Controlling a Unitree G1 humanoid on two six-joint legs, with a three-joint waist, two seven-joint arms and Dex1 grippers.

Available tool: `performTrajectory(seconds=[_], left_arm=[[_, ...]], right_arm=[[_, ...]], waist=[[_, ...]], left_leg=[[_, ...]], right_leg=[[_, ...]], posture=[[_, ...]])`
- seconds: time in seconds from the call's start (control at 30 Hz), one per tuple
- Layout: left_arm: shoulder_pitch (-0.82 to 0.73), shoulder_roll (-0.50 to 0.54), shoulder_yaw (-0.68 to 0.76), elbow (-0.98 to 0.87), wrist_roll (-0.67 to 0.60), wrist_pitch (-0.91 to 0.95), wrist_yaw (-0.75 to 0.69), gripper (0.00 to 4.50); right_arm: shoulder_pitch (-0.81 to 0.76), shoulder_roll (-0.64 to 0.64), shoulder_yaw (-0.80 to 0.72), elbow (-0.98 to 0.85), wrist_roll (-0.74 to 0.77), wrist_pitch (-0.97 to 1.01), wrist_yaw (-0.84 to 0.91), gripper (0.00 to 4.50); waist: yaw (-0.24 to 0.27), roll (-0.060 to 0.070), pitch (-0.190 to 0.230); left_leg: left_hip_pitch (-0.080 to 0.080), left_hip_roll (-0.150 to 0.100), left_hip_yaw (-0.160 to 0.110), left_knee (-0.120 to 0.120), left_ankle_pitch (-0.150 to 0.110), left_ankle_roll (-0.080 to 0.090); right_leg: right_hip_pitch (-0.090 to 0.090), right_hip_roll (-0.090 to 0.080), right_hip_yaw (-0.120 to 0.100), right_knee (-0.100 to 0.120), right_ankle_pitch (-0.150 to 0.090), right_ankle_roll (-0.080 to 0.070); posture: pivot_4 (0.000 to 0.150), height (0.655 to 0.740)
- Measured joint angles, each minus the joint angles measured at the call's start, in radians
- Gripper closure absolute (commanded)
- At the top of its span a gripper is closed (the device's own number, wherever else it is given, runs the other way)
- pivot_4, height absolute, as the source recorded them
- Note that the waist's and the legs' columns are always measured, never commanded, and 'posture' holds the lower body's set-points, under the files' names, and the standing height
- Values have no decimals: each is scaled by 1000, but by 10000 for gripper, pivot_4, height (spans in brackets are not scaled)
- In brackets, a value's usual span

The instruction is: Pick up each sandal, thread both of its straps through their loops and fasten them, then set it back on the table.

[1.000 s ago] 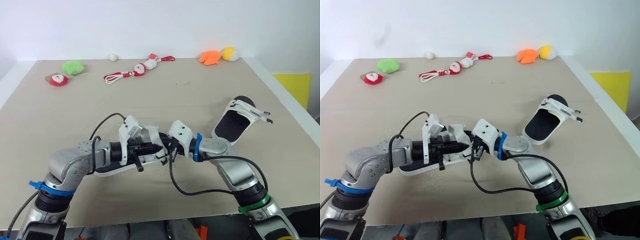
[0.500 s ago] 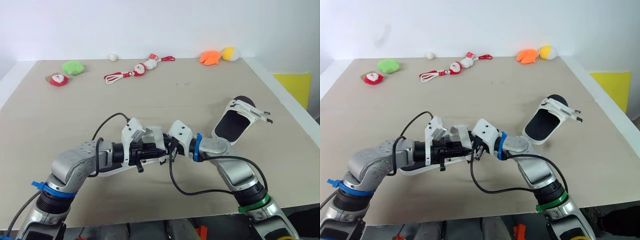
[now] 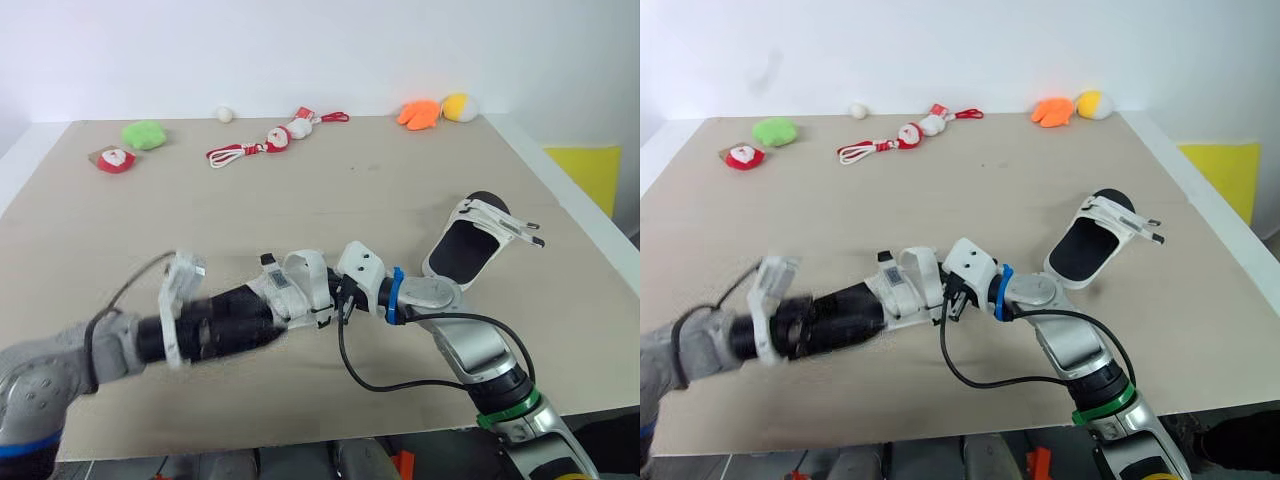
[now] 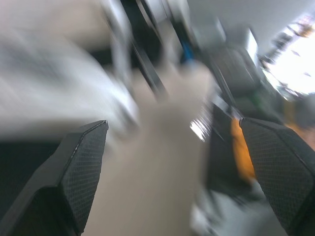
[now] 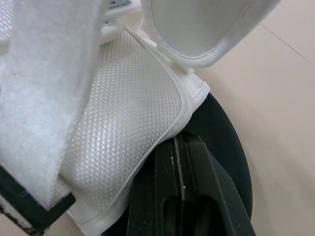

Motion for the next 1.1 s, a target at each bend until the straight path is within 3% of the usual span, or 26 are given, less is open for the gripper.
performTrajectory(seconds=[0.1, 0.17, 0.43, 0.8, 0.9, 0.93, 1.0, 1.03, 1.1], left_arm=[[1, -13, -79, -37, 26, -9, 25, 789], [1, -48, -181, -45, 118, -28, 77, 789], [-54, -207, -316, 54, 381, -190, 189, 789], [-81, -261, -354, 99, 431, -220, 169, 789], [-80, -289, -353, 99, 430, -220, 177, 6623], [-80, -295, -352, 99, 430, -220, 180, 11835], [-78, -305, -352, 99, 430, -219, 187, 16521], [-77, -316, -351, 99, 430, -218, 194, 22294], [-73, -327, -351, 100, 429, -217, 200, 29244]], right_arm=[[-2, 1, -1, 2, -1, 3, -2, 45000], [-3, 1, -1, 1, 0, 5, 1, 45000], [1, -2, -2, -16, 0, 18, 5, 45000], [9, -4, -7, -30, -1, 35, -6, 45000], [14, -4, -7, -38, 0, 41, -13, 45000], [13, -4, -7, -38, 0, 41, -13, 45000], [13, -4, -7, -38, 0, 41, -13, 45000], [13, -4, -7, -38, 0, 41, -13, 45000], [13, -4, -7, -38, 0, 41, -13, 45000]], waist=[[3, 0, 0], [6, 0, 0], [7, 0, 0], [12, 0, 0], [12, 0, 0], [12, 0, 0], [12, 0, 0], [12, 0, 0], [12, 0, 0]], left_leg=[[1, -1, 1, 1, 0, 0], [1, -1, 1, 1, 0, 0], [0, -1, 1, 0, 0, 0], [0, -1, 1, 1, 0, 0], [0, -1, 1, 1, 0, 0], [0, -1, 1, 1, 0, 0], [0, -1, 1, 1, 0, 0], [0, -1, 1, 1, 0, 0], [0, -1, 1, 1, 0, 0]], right_leg=[[0, -1, 0, 0, 0, 0], [0, -1, 0, 0, 0, 0], [0, 0, 0, 0, 0, 0], [1, -1, 0, 0, 0, 0], [1, -1, 0, 0, 0, 0], [1, -1, 0, 0, 0, 0], [1, -1, 0, 0, 0, 0], [1, -1, 0, 0, 0, 0], [1, -1, 0, 0, 0, 0]], posture=[[1500, 7400], [1500, 7400], [1500, 7400], [1500, 7400], [1500, 7400], [1500, 7400], [1500, 7400], [1500, 7400], [1500, 7400]])
